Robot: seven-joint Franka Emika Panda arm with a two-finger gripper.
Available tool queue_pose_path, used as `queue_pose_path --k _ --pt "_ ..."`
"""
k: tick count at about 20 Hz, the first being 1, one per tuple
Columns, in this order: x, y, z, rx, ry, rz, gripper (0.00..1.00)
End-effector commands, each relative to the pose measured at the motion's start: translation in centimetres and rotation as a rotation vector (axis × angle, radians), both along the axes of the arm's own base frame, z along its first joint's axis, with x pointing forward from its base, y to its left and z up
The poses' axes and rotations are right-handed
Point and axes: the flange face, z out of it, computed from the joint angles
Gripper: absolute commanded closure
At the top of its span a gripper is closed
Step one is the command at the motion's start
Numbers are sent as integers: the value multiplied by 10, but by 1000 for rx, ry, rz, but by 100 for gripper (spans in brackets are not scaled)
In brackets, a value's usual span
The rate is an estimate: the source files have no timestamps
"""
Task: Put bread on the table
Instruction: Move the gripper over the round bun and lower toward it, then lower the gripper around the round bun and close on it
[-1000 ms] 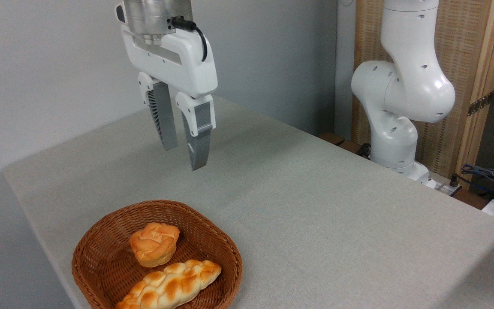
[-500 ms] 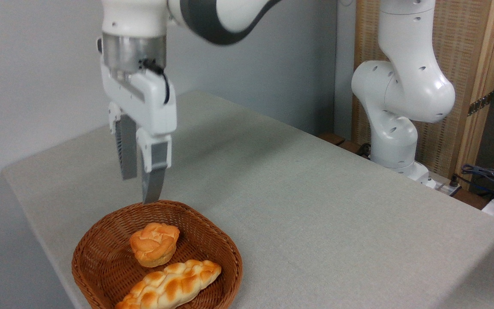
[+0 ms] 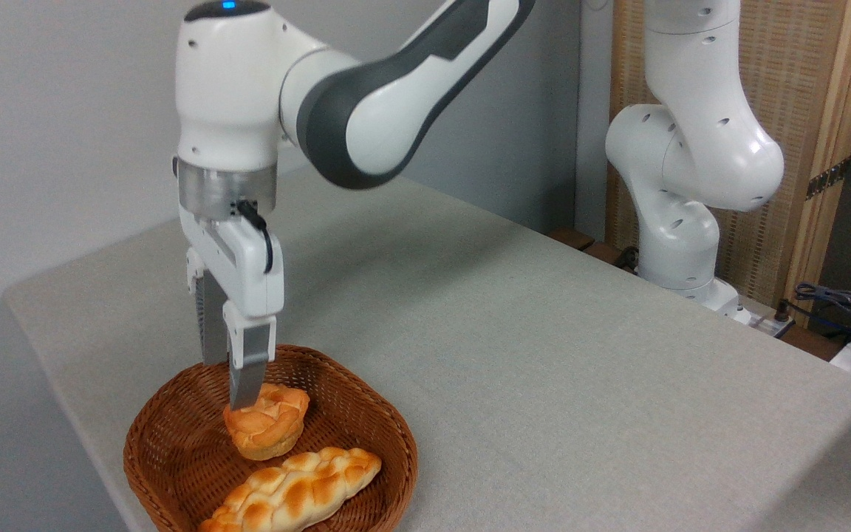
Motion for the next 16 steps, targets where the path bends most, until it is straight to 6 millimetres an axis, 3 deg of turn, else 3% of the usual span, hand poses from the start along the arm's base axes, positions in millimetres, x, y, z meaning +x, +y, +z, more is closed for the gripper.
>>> queue_pose_path --k 1,13,16 --pt "2 1 -13 14 -1 -21 0" --pt "-3 5 -46 168 33 -136 0" --pt "-4 -4 -50 166 39 -155 0"
